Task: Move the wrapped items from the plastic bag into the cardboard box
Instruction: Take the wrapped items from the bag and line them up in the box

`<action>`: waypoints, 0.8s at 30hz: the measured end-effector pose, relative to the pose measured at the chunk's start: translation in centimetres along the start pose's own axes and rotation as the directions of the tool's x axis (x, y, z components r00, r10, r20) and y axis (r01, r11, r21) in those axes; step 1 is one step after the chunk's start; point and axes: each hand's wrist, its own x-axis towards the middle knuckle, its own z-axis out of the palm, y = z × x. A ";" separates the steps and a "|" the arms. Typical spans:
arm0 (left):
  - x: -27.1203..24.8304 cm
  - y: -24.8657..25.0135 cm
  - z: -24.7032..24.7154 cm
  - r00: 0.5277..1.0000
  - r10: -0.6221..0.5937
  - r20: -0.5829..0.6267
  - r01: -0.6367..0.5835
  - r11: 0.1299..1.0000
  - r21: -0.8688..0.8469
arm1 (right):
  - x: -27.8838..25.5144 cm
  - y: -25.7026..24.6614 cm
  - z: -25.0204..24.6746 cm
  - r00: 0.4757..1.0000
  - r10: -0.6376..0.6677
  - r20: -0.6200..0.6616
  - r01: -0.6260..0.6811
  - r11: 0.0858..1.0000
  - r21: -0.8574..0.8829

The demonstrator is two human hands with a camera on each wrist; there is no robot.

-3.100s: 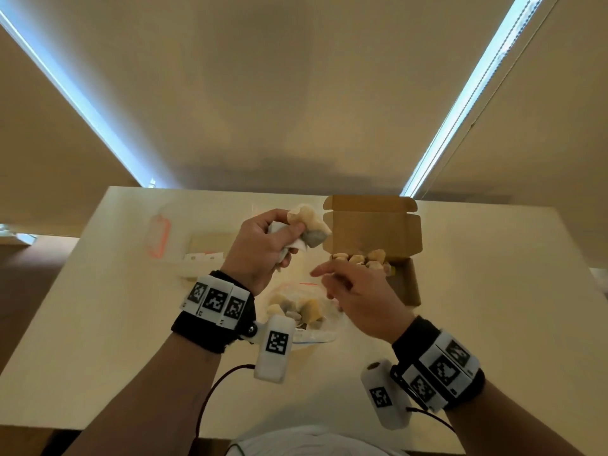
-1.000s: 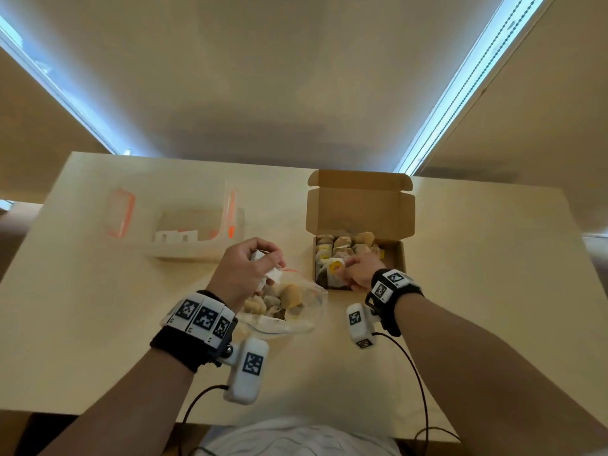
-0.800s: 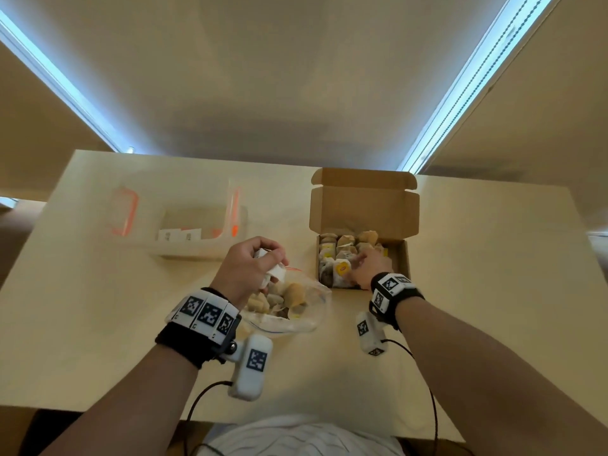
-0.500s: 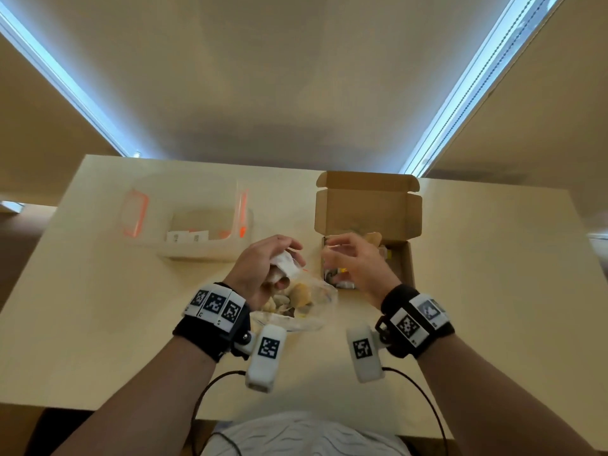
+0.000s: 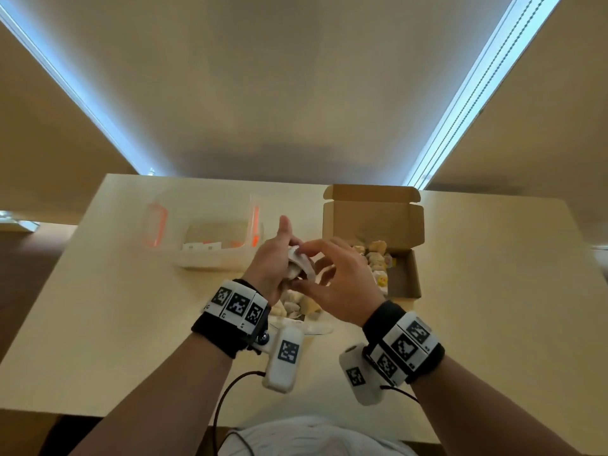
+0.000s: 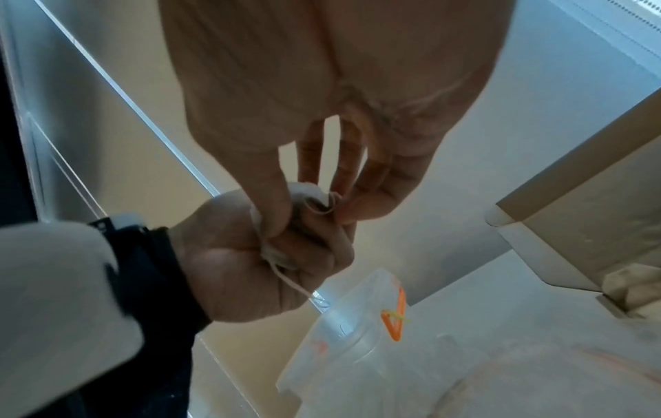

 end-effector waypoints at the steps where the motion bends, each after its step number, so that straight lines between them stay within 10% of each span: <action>1: 0.0 0.1 0.0 1.000 0.006 -0.001 -0.006 1.000 0.018 | 0.0 -0.1 0.2 0.998 -0.013 -0.055 0.014 1.000 0.017; 11: -0.7 -0.4 -3.1 0.991 -0.086 0.100 0.059 0.968 0.244 | 1.8 0.0 -3.5 0.936 0.310 -0.169 -0.254 0.923 0.288; 18: -0.8 -1.1 -5.4 0.997 -0.080 0.010 0.073 0.948 0.310 | 2.8 -0.8 -6.0 0.953 0.241 -0.184 -0.201 0.957 0.208; 24: -0.8 -1.4 -5.8 0.969 0.225 -0.102 -0.135 0.827 0.545 | 3.1 -1.4 -6.8 0.958 0.255 -0.129 -0.227 0.954 0.197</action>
